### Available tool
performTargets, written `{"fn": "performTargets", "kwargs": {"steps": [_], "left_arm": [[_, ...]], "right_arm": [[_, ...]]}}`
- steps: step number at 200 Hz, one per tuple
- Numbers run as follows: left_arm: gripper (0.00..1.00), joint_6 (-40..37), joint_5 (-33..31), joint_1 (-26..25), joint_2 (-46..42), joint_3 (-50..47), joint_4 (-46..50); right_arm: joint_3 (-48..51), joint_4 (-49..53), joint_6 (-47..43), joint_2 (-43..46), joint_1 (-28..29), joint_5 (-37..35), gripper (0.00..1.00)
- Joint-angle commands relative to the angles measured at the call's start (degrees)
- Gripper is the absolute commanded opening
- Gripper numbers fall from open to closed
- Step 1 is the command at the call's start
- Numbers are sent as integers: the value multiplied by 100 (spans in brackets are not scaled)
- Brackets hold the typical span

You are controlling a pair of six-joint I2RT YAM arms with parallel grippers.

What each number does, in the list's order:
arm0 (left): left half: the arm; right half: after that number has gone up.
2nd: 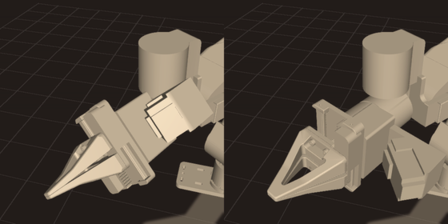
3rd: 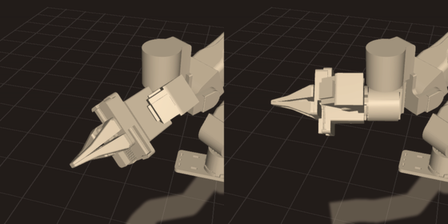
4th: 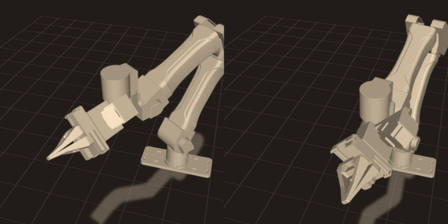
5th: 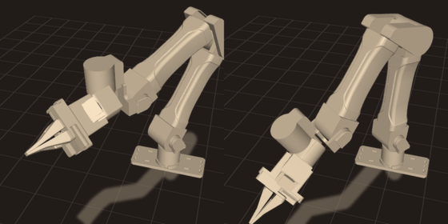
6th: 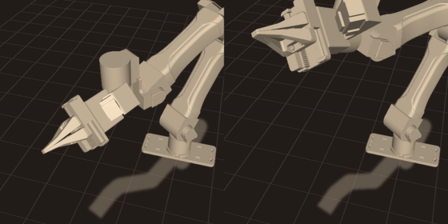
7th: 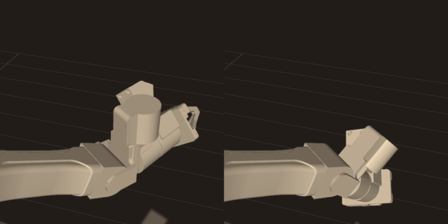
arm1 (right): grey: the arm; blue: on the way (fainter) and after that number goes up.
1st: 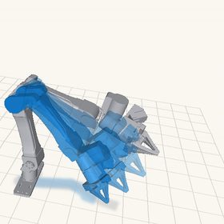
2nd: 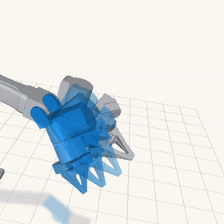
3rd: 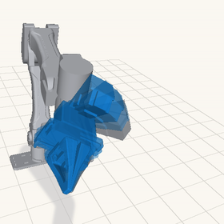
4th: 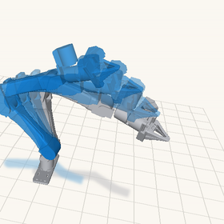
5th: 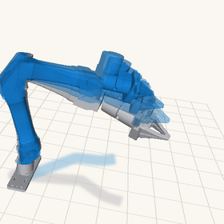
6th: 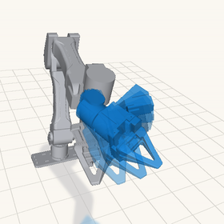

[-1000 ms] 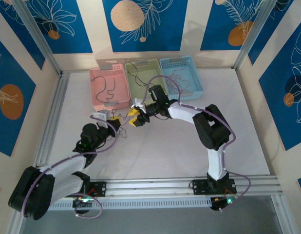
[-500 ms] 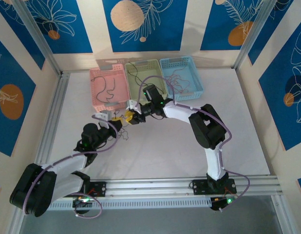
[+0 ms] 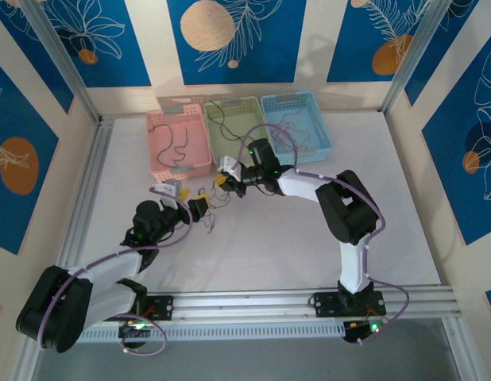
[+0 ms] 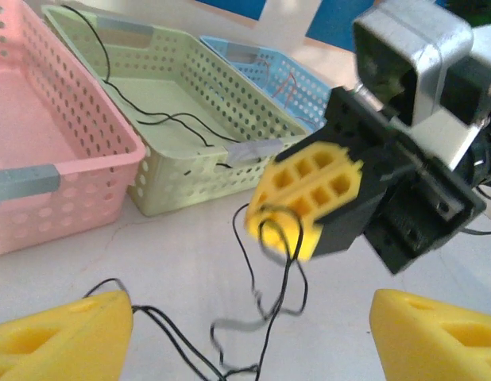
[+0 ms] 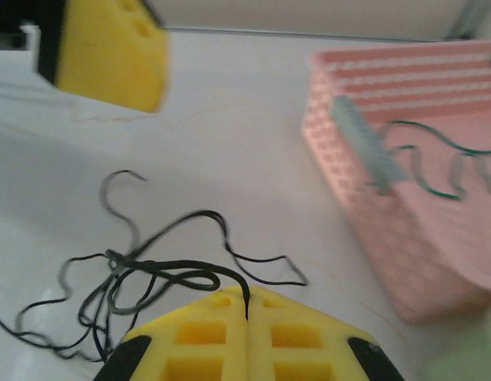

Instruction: Untangle the cables

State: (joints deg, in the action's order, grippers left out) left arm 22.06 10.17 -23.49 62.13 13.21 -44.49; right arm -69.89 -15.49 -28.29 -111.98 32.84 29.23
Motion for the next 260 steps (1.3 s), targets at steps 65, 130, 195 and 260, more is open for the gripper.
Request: {"fn": "performTargets", "kwargs": {"steps": [65, 130, 195, 260], "left_arm": [[77, -9, -359, 1, 105, 205, 306], [69, 708, -37, 2, 1624, 1511, 1210], [63, 447, 590, -289, 2191, 1953, 749], [65, -1693, 626, -517, 3241, 3245, 1535]], "right_arm": [[717, -2358, 1682, 749, -517, 209, 0], [609, -2117, 1688, 508, -830, 222, 0], [340, -1975, 2378, 327, -1054, 21, 0], [300, -2175, 2972, 217, -1294, 343, 0]]}}
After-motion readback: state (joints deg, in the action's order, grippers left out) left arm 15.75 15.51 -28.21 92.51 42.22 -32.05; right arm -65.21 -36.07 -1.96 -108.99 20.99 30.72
